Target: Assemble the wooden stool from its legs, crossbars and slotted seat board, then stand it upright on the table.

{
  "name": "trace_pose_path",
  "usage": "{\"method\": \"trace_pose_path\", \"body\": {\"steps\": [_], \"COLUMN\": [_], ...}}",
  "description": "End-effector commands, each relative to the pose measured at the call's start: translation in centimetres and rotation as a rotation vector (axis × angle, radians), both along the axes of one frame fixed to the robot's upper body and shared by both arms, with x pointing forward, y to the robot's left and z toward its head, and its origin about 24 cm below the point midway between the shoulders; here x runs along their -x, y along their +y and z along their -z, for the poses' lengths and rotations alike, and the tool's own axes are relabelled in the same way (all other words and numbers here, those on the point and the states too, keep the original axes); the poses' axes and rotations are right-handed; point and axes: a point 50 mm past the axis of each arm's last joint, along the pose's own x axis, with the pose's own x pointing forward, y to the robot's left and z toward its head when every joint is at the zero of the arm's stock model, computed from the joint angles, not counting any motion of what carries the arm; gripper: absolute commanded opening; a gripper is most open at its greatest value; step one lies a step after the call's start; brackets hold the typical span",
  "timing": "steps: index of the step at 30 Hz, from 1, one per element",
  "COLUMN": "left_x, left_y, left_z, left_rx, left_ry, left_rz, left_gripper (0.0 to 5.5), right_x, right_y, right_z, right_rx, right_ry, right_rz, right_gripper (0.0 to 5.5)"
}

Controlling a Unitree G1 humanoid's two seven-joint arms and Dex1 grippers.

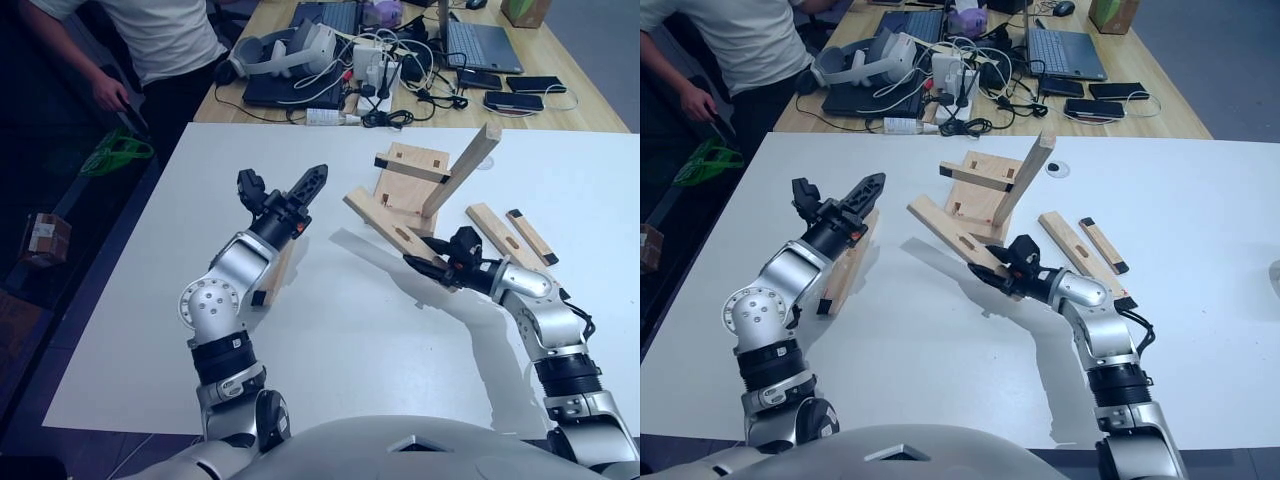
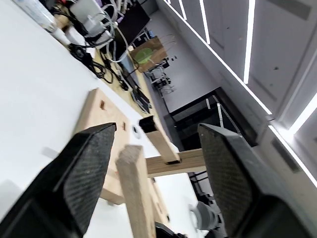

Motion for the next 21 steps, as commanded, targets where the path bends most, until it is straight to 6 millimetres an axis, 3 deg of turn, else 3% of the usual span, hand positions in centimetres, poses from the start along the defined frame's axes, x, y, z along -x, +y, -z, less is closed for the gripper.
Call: {"method": "trace_pose_path", "body": {"steps": [1, 9, 21], "left_x": [0.5, 0.3, 0.4], "left_y": [-1.3, -0.6, -1.0], "left_z": [-1.1, -0.4, -1.8], "left_rx": [0.024, -0.019, 0.036], "left_ry": [-0.003, 0.065, -0.015], "left_rz": [0.084, 0.028, 0.035], "left_gripper": [3.07, 3.07, 2.98], "right_x": [-0.3, 0.1, 1.2], "right_y": [2.1, 4.5, 5.4], "right_z": [-1.7, -4.2, -4.2], "right_rx": [-0.064, -0.153, -0.134], "right_ry": [-0.062, -0.144, -0.14], "right_rz": [0.02, 0.074, -0.006], "right_gripper": [2.04, 2.04, 2.04]}}
